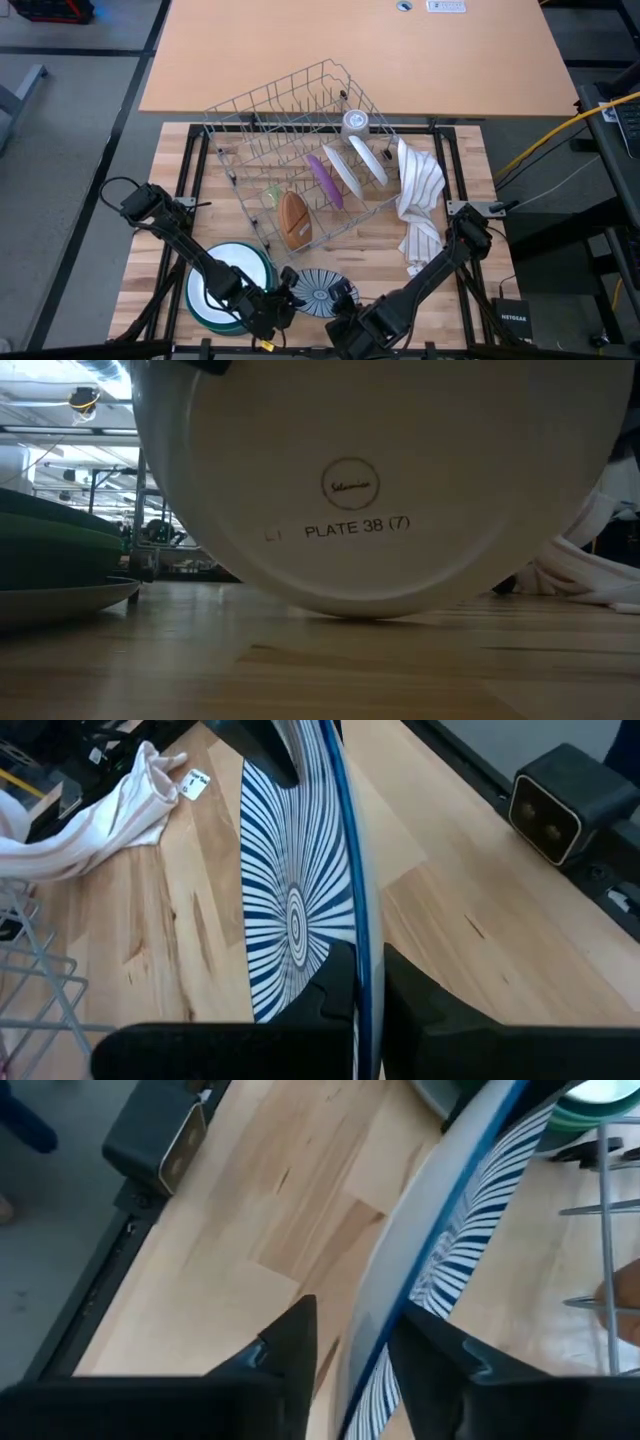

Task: Sort dishes
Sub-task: Put the blue patterned plate into the rack

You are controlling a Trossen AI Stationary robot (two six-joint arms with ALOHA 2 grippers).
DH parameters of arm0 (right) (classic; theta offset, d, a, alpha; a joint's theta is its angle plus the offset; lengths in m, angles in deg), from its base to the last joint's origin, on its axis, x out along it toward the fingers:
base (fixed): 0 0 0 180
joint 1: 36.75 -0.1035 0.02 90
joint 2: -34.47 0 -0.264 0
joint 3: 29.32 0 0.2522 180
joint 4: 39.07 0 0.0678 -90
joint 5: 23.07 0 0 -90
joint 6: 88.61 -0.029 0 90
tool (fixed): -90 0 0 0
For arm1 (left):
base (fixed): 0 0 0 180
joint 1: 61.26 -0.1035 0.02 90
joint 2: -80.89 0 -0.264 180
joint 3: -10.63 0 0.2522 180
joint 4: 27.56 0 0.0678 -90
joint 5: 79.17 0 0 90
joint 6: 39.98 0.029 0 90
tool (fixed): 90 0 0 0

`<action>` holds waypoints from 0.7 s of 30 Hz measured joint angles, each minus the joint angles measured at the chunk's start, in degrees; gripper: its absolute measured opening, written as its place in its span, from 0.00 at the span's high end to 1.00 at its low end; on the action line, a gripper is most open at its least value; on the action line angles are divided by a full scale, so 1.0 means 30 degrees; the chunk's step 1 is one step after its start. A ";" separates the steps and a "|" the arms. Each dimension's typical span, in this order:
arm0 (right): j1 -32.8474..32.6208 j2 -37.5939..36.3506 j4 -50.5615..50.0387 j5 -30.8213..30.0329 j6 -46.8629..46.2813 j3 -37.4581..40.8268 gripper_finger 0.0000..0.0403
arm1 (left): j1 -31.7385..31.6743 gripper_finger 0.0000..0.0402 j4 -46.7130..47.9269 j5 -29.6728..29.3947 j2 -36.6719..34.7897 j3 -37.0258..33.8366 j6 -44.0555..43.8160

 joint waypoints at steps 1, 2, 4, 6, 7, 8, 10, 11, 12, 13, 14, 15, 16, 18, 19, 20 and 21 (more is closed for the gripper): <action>0.0013 0.0000 -0.0023 0.0163 0.0000 -0.0001 0.67 | 0.0000 0.99 -0.0003 -0.0055 0.0000 0.0002 -0.0182; 0.0013 0.0000 -0.0230 0.0205 -0.0020 -0.0094 0.65 | 0.0000 0.99 -0.0021 -0.0066 0.0000 -0.0001 -0.0355; 0.0013 0.0000 -0.1180 0.0004 -0.0594 -0.0584 0.64 | 0.0000 0.99 -0.0114 -0.0127 0.0000 0.0006 -0.0627; 0.0031 0.0000 -0.2633 -0.0595 -0.1498 -0.1440 0.64 | 0.0022 0.99 -0.0366 -0.0236 0.0000 -0.0002 -0.0841; 0.0020 0.0000 -0.3646 -0.0789 -0.1815 -0.2013 0.64 | 0.0050 0.99 -0.0636 -0.0306 0.0000 -0.0002 -0.1012; 0.0006 0.0000 -0.4642 -0.0943 -0.2120 -0.2572 0.64 | 0.0052 0.99 -0.0918 -0.0302 0.0000 -0.0002 -0.1168; -0.0057 0.0000 -0.6236 -0.1196 -0.2173 -0.3757 0.65 | 0.0016 0.99 -0.1360 -0.0429 0.0000 -0.0002 -0.1661; -0.0082 -0.0009 -0.6868 -0.1290 -0.2179 -0.4394 0.66 | 0.0015 0.99 -0.1542 -0.0497 0.0000 -0.0002 -0.2050; -0.0162 -0.0015 -0.7544 -0.1450 -0.2177 -0.5042 0.66 | -0.0014 0.99 -0.1822 -0.0557 0.0000 -0.0009 -0.2541; -0.0182 -0.0015 -0.8247 -0.1781 -0.2164 -0.5699 0.66 | -0.0015 0.99 -0.2094 -0.0511 -0.0045 -0.0009 -0.3046; -0.0211 -0.0015 -0.9090 -0.2268 -0.2082 -0.6299 0.66 | -0.0022 0.99 -0.2284 -0.0326 -0.0077 -0.0003 -0.3423; -0.0211 -0.0045 -0.9790 -0.2612 -0.2032 -0.6907 0.66 | -0.0013 0.99 -0.2521 -0.0359 -0.0086 -0.0007 -0.3932; -0.0313 -0.0093 -1.0315 -0.3188 -0.2018 -0.7381 0.66 | 0.0012 0.99 -0.2712 -0.0414 -0.0147 -0.0009 -0.4337; -0.0351 -0.0935 -1.0436 -0.4864 -0.1755 -0.6783 0.66 | 0.0105 0.99 -0.3419 -0.0435 -0.0244 -0.0024 -0.5179; -0.0371 -0.1295 -1.0672 -0.5532 -0.1574 -0.6570 0.66 | 0.0113 0.99 -0.3901 -0.0540 -0.0327 -0.0024 -0.5420; -0.0375 -0.1620 -1.0609 -0.5990 -0.1546 -0.6535 0.66 | 0.0138 0.99 -0.4270 -0.0729 -0.0384 -0.0024 -0.5773; -0.0393 -0.1963 -1.0445 -0.6345 -0.1531 -0.6535 0.66 | 0.0138 0.99 -0.4571 -0.1040 -0.0511 -0.0024 -0.6154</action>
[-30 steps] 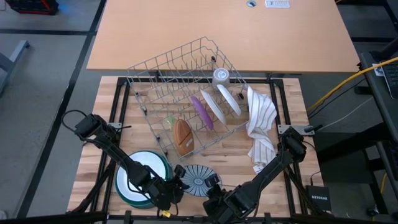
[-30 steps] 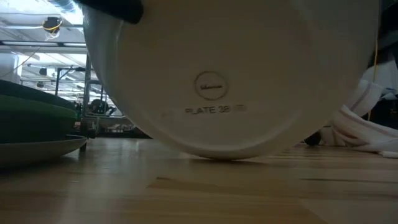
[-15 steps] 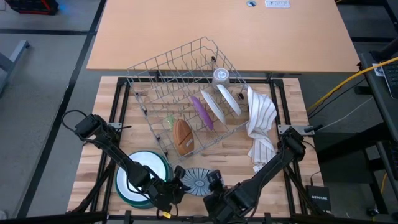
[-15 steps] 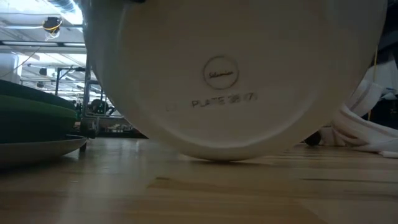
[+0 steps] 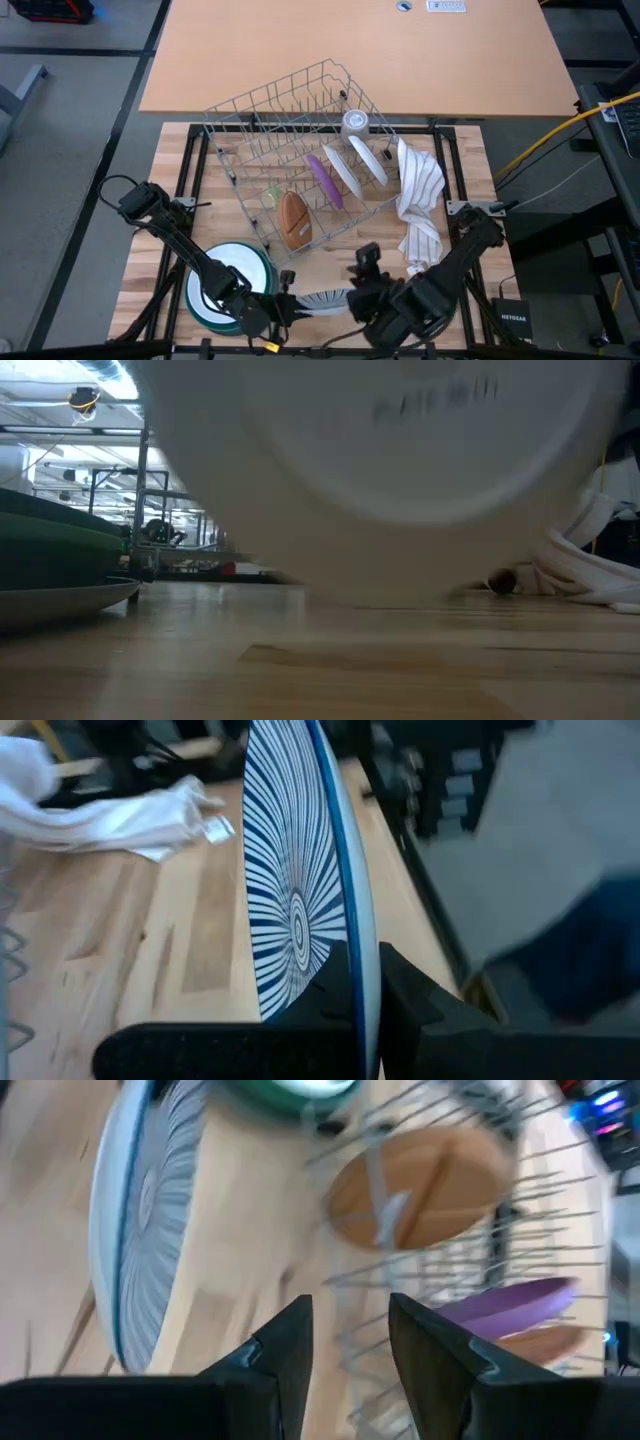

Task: Sort dishes
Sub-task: Put the blue patterned plate into the rack

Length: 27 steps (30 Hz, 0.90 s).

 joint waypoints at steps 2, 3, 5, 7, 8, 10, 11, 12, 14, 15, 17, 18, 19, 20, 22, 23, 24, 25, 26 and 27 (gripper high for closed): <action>0.0024 -0.0711 -0.0108 -0.0355 0.0450 -0.0076 0.66 | 0.0027 0.99 -0.0607 -0.0867 -0.0304 0.0065 -0.0927; 0.0027 -0.1018 -0.0049 -0.0587 0.0614 -0.0131 0.66 | 0.0068 0.99 -0.0805 -0.1400 -0.0441 0.0157 -0.1452; 0.0020 -0.1709 -0.0076 -0.1448 0.1120 -0.0131 0.66 | 0.0095 0.99 -0.0838 -0.2416 -0.0623 0.0442 -0.2102; 0.0027 -0.2421 -0.0053 -0.2318 0.1716 -0.0124 0.66 | 0.0191 0.99 -0.0799 -0.3244 -0.0782 0.0869 -0.2524; 0.0027 -0.2850 -0.0060 -0.2765 0.2012 -0.0124 0.66 | 0.0240 0.99 -0.0771 -0.3783 -0.0851 0.1077 -0.2895; 0.0028 -0.3708 -0.0054 -0.3653 0.2580 -0.0124 0.66 | 0.0400 0.99 -0.0835 -0.5192 -0.1004 0.1656 -0.3579; 0.0050 -0.4118 -0.0060 -0.4043 0.2936 -0.0124 0.66 | 0.0507 0.99 -0.0900 -0.5945 -0.1095 0.1928 -0.4070; 0.0088 -0.4501 -0.0053 -0.4468 0.3140 -0.0124 0.66 | 0.0622 0.99 -0.0913 -0.6885 -0.1201 0.2202 -0.4589; 0.0194 -0.5235 -0.0054 -0.5008 0.3480 -0.0124 0.66 | 0.0830 0.99 -0.0917 -0.9186 -0.1338 0.2734 -0.5940; 0.0310 -0.5622 -0.0046 -0.5215 0.3554 -0.0118 0.66 | 0.0997 0.99 -0.0914 -1.0356 -0.1407 0.2958 -0.6800; 0.0668 -0.6375 -0.0050 -0.5513 0.3660 -0.0117 0.66 | 0.1245 0.99 -0.0909 -1.2556 -0.1580 0.3264 -0.8584; 0.0860 -0.6781 -0.0049 -0.5566 0.3810 -0.0117 0.66 | 0.1369 0.99 -0.0911 -1.3656 -0.1663 0.3373 -0.9550; 0.1111 -0.7147 -0.0049 -0.5563 0.3974 -0.0117 0.66 | 0.1514 0.99 -0.0946 -1.4764 -0.1772 0.3440 -1.0352; 0.1422 -0.7477 -0.0050 -0.5569 0.4084 -0.0117 0.66 | 0.1649 0.99 -0.0953 -1.5893 -0.1850 0.3454 -1.1026; 0.2182 -0.8032 -0.0046 -0.5564 0.4458 -0.0117 0.66 | 0.1755 0.99 -0.0952 -1.8309 -0.1857 0.3460 -1.2132; 0.2649 -0.8300 -0.0046 -0.5558 0.4559 -0.0117 0.66 | 0.1805 0.99 -0.0883 -1.8962 -0.1857 0.3454 -1.2797; 0.3123 -0.8568 -0.0045 -0.5537 0.4684 -0.0117 0.66 | 0.1705 0.99 -0.0833 -1.9093 -0.1857 0.3461 -1.3458; 0.3653 -0.8833 -0.0045 -0.5516 0.4974 -0.0117 0.66 | 0.1524 0.99 -0.0933 -1.8905 -0.1857 0.3461 -1.4033; 0.4196 -0.9069 -0.0046 -0.5492 0.5151 -0.0117 0.66 | 0.1309 0.99 -0.1065 -1.8633 -0.1857 0.3459 -1.4703; 0.4771 -0.9298 -0.0048 -0.5472 0.5438 -0.0117 0.66 | 0.1038 0.99 -0.1043 -1.8560 -0.1852 0.3459 -1.5302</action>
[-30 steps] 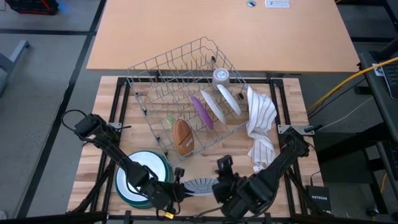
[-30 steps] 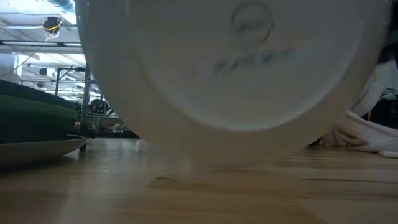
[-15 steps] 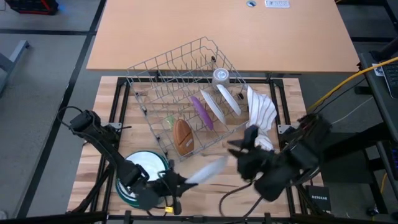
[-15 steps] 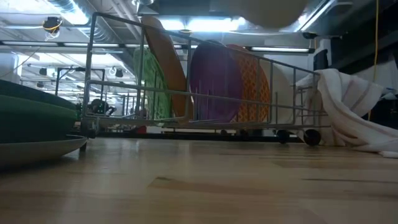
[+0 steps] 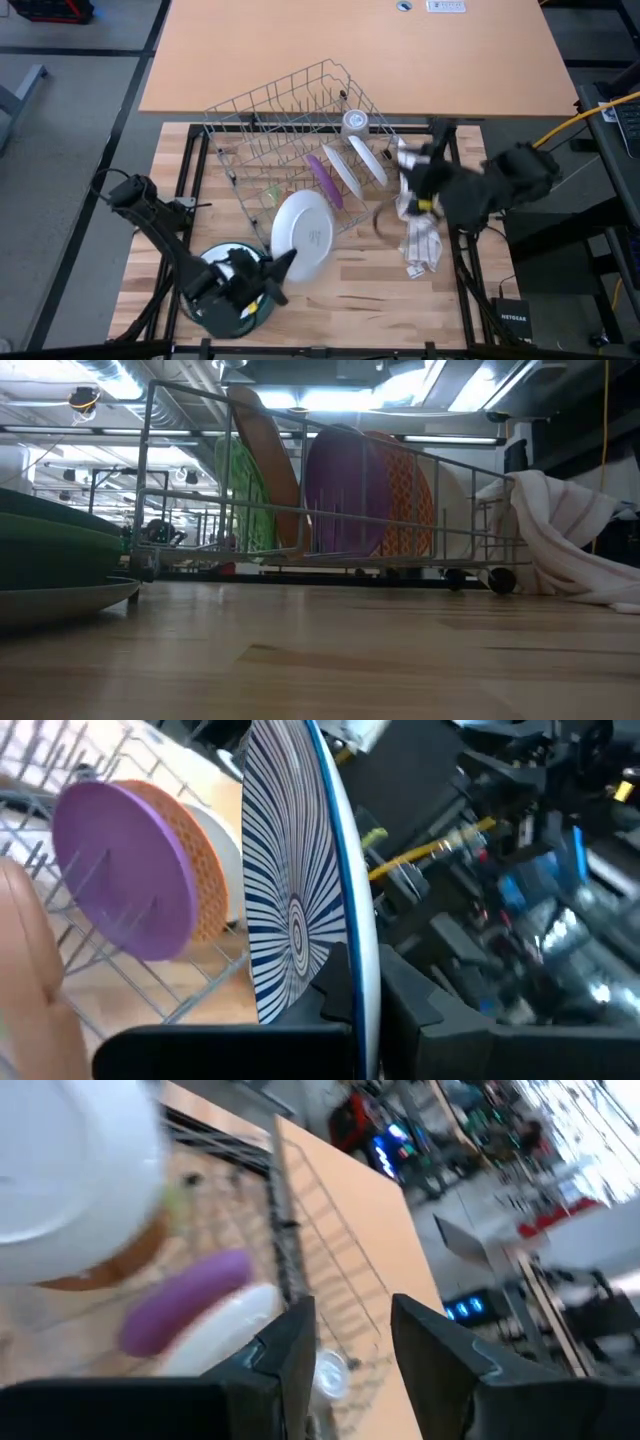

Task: Sort dishes
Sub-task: Put the blue patterned plate into the rack

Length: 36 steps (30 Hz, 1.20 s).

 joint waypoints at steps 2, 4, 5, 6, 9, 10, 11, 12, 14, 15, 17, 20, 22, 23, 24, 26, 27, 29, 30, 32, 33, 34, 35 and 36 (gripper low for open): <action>0.1135 -0.0313 -0.0002 0.0029 0.0146 0.0000 0.66 | -0.0724 0.99 0.0241 -0.0167 0.0025 -0.0005 -0.1028; 0.2264 -0.0490 0.0003 0.0378 0.0174 0.0000 0.66 | -0.1420 0.99 0.0253 -0.0250 0.0025 -0.0006 -0.1580; 0.2805 -0.0545 0.0005 0.0806 0.0310 0.0000 0.66 | -0.1716 0.99 0.0236 -0.0256 0.0025 -0.0006 -0.1659; 0.3388 -0.0618 0.0003 0.1360 0.0565 0.0007 0.66 | -0.1963 0.99 0.0236 -0.0283 0.0025 -0.0006 -0.1694; 0.4925 -0.0801 0.0007 0.3248 0.1311 0.0007 0.66 | -0.2327 0.99 0.0232 -0.0312 0.0025 -0.0002 -0.1631; 0.5429 -0.0812 0.0003 0.3776 0.1621 0.0007 0.66 | -0.2373 0.99 0.0214 -0.0301 0.0025 -0.0006 -0.1650; 0.5933 -0.0812 0.0003 0.4205 0.1975 0.0007 0.66 | -0.2378 0.99 0.0195 -0.0294 0.0025 -0.0006 -0.1650; 0.6405 -0.0797 0.0003 0.4565 0.2176 0.0007 0.66 | -0.2363 0.99 0.0177 -0.0270 0.0024 -0.0006 -0.1650; 0.7332 -0.0768 0.0010 0.5170 0.2586 0.0015 0.66 | -0.2356 0.99 0.0178 -0.0236 -0.0004 -0.0006 -0.1650; 0.7825 -0.0768 0.0014 0.5444 0.2772 0.0015 0.66 | -0.2364 0.99 0.0183 -0.0243 -0.0018 -0.0006 -0.1650; 0.8775 -0.0790 0.0039 0.6158 0.3166 0.0083 0.66 | -0.2385 0.99 0.0177 -0.0247 -0.0034 -0.0006 -0.1640; 1.0191 -0.0770 0.0021 0.7154 0.3785 0.0340 0.66 | -0.2686 0.99 0.0190 -0.0236 -0.0034 -0.0001 -0.1313; 1.1133 -0.0746 0.0020 0.7782 0.4078 0.0535 0.66 | -0.3013 0.99 0.0272 -0.0236 -0.0034 -0.0005 -0.1056; 1.1606 -0.0754 0.0017 0.8102 0.4114 0.0654 0.66 | -0.3188 0.99 0.0266 -0.0236 -0.0048 -0.0006 -0.0839; 1.2094 -0.0770 0.0022 0.8436 0.4142 0.0797 0.66 | -0.3329 0.99 0.0335 -0.0227 -0.0150 -0.0006 -0.0434; 1.3012 -0.0783 0.0012 0.9287 0.4159 0.1162 0.66 | -0.3544 0.99 0.0475 -0.0184 -0.0550 -0.0012 0.1298; 1.3429 -0.0776 0.0018 0.9829 0.4159 0.1367 0.66 | -0.3628 0.99 0.0446 -0.0197 -0.0884 -0.0008 0.2149; 1.4132 -0.0768 0.0021 1.1175 0.4394 0.1803 0.66 | -0.3704 0.99 0.0363 -0.0256 -0.1765 -0.0013 0.3445; 1.4445 -0.0795 0.0025 1.1939 0.4546 0.2023 0.66 | -0.3738 0.99 0.0378 -0.0303 -0.2298 -0.0013 0.4187; 1.5070 -0.1039 0.0100 1.3202 0.4846 0.2695 0.66 | -0.3755 0.99 0.0929 -0.0287 -0.3361 -0.0007 0.5512; 1.5313 -0.1200 0.0255 1.3538 0.5050 0.3068 0.66 | -0.3755 0.99 0.1360 -0.0330 -0.3899 -0.0009 0.5718; 1.5481 -0.1387 0.0480 1.3683 0.5107 0.3485 0.66 | -0.3756 0.99 0.1985 -0.0301 -0.4443 -0.0006 0.5728; 1.5632 -0.1568 0.0793 1.3683 0.5121 0.3933 0.66 | -0.3783 0.99 0.2735 -0.0308 -0.4916 -0.0006 0.5377; 1.5775 -0.1803 0.1192 1.3690 0.5128 0.4430 0.66 | -0.3784 0.99 0.3752 -0.0315 -0.5422 -0.0006 0.4904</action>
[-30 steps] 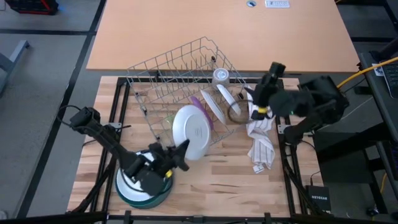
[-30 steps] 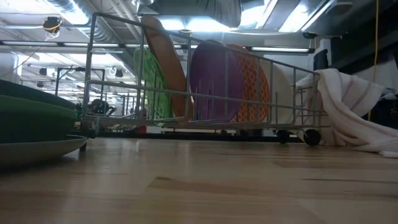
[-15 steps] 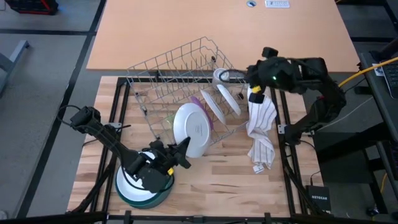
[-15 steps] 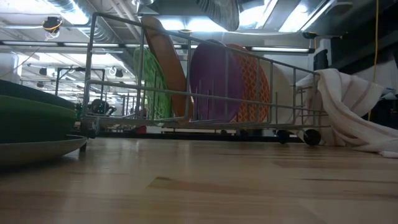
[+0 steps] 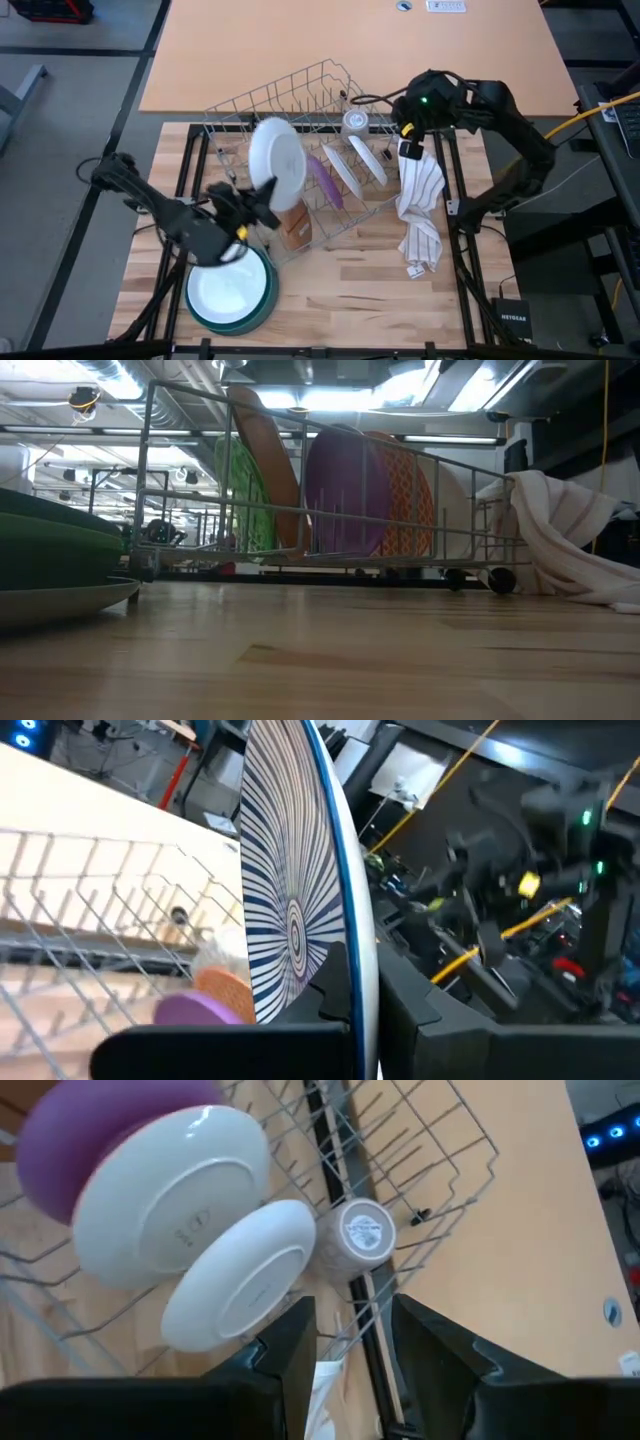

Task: Sort dishes
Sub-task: Put the blue patterned plate into the rack

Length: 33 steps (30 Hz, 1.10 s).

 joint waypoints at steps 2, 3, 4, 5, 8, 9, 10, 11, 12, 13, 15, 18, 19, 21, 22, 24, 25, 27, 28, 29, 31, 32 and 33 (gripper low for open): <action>0.0308 -0.0415 0.0882 0.0016 0.0107 0.1042 0.66 | -0.0046 0.99 0.2644 0.0001 -0.0784 0.0000 -0.1935; 0.0464 -0.0688 0.1460 0.0039 0.0324 0.1627 0.66 | -0.0112 0.99 0.4170 -0.0004 -0.1082 -0.0003 -0.3373; 0.0613 -0.0942 0.1969 0.0050 0.0463 0.2212 0.66 | -0.0124 0.99 0.5726 -0.0001 -0.1287 -0.0074 -0.5202; 0.0727 -0.1189 0.2459 0.0077 0.0591 0.2803 0.66 | -0.0130 0.99 0.7440 0.0043 -0.1410 -0.0172 -0.7186; 0.1117 -0.1813 0.3742 0.0330 0.1116 0.4506 0.66 | -0.0391 0.99 1.2648 0.0247 -0.1460 -0.0810 -1.3989; 0.1295 -0.1987 0.4071 0.0510 0.1286 0.5075 0.66 | -0.0509 0.99 1.4308 0.0442 -0.1475 -0.1040 -1.6353; 0.1479 -0.2150 0.4295 0.0707 0.1429 0.5625 0.66 | -0.0617 0.99 1.6015 0.0552 -0.1482 -0.1272 -1.8747; 0.1661 -0.2290 0.4407 0.1005 0.1499 0.6109 0.66 | -0.0750 0.99 1.7439 0.0574 -0.1502 -0.1495 -2.0682; 0.1809 -0.2437 0.4523 0.1197 0.1592 0.6563 0.66 | -0.0805 0.99 1.8503 0.0574 -0.1511 -0.1686 -2.2480; 0.1968 -0.2534 0.4509 0.1466 0.1717 0.6936 0.66 | -0.0832 0.99 1.9168 0.0603 -0.1494 -0.1854 -2.3816; 0.2379 -0.2732 0.4504 0.1626 0.1929 0.7612 0.66 | -0.0602 0.99 1.9513 0.0570 -0.1426 -0.2254 -2.5447; 0.2949 -0.2849 0.4796 0.1772 0.1953 0.8302 0.66 | -0.0091 0.99 1.8992 0.0620 -0.1373 -0.2572 -2.6395; 0.3111 -0.2863 0.4998 0.1900 0.1951 0.8444 0.66 | 0.0052 0.99 1.8409 0.0527 -0.1376 -0.2604 -2.6514; 0.3469 -0.2856 0.5226 0.2380 0.1953 0.8627 0.66 | 0.0314 0.99 1.6818 0.0429 -0.1253 -0.2616 -2.6030; 0.3644 -0.2856 0.5465 0.2660 0.1959 0.8668 0.66 | 0.0321 0.99 1.5739 0.0436 -0.1099 -0.2622 -2.5361; 0.3788 -0.2856 0.6049 0.3295 0.1970 0.8691 0.66 | 0.0321 0.99 1.3336 0.0583 -0.0707 -0.2637 -2.3736; 0.3782 -0.2856 0.6284 0.3514 0.1962 0.8699 0.66 | 0.0314 0.99 1.2233 0.0733 -0.0547 -0.2645 -2.2756; 0.3743 -0.2856 0.6902 0.3793 0.1974 0.8706 0.66 | 0.0099 0.99 1.0388 0.1181 -0.0322 -0.2645 -2.0937; 0.3732 -0.2848 0.7104 0.3868 0.1974 0.8706 0.66 | -0.0071 0.99 0.9667 0.1534 -0.0234 -0.2645 -2.0340; 0.3728 -0.2848 0.7175 0.3990 0.1974 0.8706 0.66 | -0.0226 0.99 0.9144 0.1938 -0.0156 -0.2645 -2.0018; 0.3728 -0.2848 0.7202 0.4312 0.1958 0.8706 0.66 | -0.0561 0.99 0.8385 0.2591 0.0148 -0.2645 -1.9741; 0.3728 -0.2848 0.7196 0.4453 0.1952 0.8706 0.66 | -0.0755 0.99 0.8190 0.2898 0.0264 -0.2645 -1.9659; 0.3728 -0.2841 0.7196 0.4481 0.1945 0.8706 0.66 | -0.0913 0.99 0.8143 0.3269 0.0316 -0.2645 -1.9660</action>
